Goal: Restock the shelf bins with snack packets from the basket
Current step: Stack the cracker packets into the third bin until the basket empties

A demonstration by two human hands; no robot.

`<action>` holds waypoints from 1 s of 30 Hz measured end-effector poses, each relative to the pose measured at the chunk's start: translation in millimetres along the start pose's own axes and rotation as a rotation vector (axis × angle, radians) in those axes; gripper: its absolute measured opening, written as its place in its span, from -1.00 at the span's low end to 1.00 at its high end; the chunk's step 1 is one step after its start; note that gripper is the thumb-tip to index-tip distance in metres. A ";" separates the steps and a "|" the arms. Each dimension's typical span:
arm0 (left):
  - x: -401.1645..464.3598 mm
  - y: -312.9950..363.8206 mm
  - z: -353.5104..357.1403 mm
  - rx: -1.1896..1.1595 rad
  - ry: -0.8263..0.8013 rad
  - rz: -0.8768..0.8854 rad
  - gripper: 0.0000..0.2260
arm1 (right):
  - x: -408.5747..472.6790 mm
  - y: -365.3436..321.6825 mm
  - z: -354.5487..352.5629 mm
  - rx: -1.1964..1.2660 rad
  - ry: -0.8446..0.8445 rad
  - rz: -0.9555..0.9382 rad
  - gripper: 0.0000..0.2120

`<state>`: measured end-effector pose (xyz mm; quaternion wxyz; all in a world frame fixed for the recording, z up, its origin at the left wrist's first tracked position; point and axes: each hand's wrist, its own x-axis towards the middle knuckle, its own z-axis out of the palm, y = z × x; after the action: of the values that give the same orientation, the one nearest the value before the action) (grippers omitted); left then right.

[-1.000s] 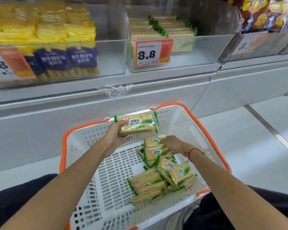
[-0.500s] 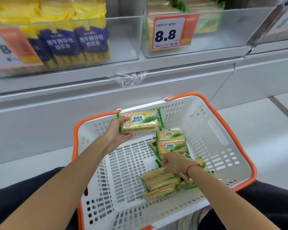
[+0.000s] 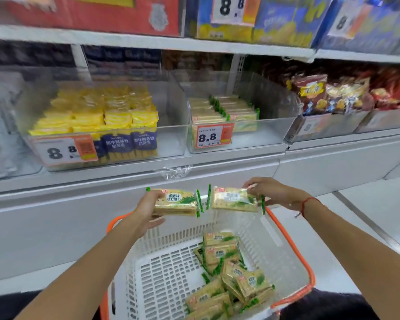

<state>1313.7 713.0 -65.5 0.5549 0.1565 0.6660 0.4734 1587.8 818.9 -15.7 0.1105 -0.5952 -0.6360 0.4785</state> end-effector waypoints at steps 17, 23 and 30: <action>-27.9 4.3 40.4 -0.179 -0.175 0.052 -0.74 | 6.3 -49.4 77.6 0.231 0.304 -0.313 -0.80; -31.7 11.4 50.6 -0.135 -0.207 0.173 -0.79 | -1.7 -56.9 62.3 0.078 0.134 -0.176 -0.22; -40.9 40.0 69.8 -0.054 -0.217 0.314 -0.82 | -18.0 -57.9 9.8 0.233 -0.265 -0.136 -0.51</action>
<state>1376.7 735.0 -4.8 0.5465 0.2938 0.5567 0.5523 1548.0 808.3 29.8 0.1259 -0.4658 -0.6240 0.6146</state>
